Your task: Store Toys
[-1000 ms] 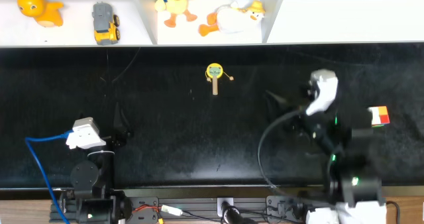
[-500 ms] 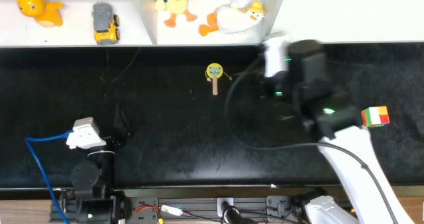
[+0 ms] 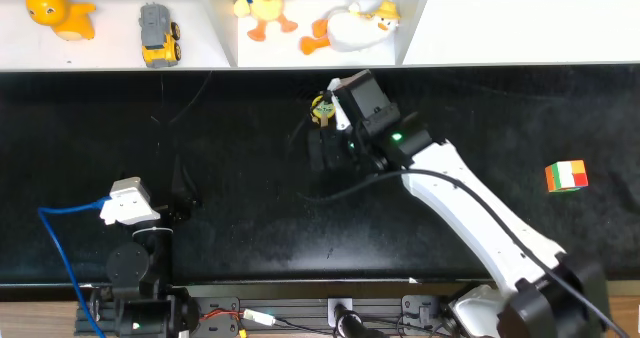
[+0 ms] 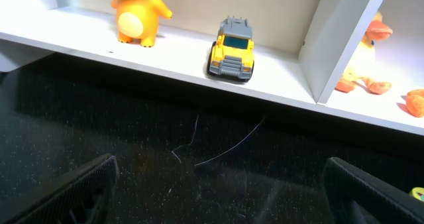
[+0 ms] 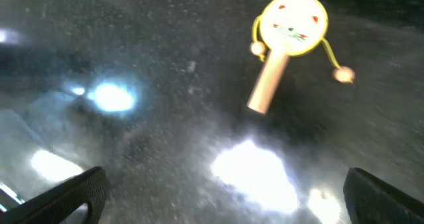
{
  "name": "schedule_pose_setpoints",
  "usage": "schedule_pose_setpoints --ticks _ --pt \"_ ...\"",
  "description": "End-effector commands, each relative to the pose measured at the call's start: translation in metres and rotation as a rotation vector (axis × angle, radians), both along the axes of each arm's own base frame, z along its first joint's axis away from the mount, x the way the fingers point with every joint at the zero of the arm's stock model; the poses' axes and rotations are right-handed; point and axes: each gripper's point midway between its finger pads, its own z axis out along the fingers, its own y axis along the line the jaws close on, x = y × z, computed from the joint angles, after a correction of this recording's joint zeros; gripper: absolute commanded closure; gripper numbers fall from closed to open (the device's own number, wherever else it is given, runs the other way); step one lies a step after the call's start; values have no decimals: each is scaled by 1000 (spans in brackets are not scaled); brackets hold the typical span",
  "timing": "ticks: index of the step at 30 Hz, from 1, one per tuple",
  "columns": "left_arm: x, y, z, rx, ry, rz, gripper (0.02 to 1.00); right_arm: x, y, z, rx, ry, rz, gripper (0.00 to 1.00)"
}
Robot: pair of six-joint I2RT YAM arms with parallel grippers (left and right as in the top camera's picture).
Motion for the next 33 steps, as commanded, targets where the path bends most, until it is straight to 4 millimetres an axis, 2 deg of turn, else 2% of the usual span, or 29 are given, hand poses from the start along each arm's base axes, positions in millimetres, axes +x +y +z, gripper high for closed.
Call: schedule_pose_setpoints --ticks 1,3,7,11,17,21,29,33 --pt "0 1 1 -20 -13 10 20 8 16 -4 47 27 -7 3" --pt "0 1 1 -20 -13 10 20 12 7 -30 -24 80 -108 5" --pt "0 1 1 -20 -13 10 23 14 2 -51 -83 118 -179 36" --pt "0 1 1 -20 -13 10 20 18 5 -54 -105 111 -198 91" --pt "0 1 1 -20 -13 10 20 31 10 -53 -178 92 -202 117" --pt "0 1 1 -20 -13 10 20 37 12 -58 -242 129 -194 159" --pt "0 1 1 -20 -13 10 20 49 16 -74 -323 182 -194 176" --pt "0 1 1 -20 -13 10 20 50 16 -82 -333 192 -193 261"
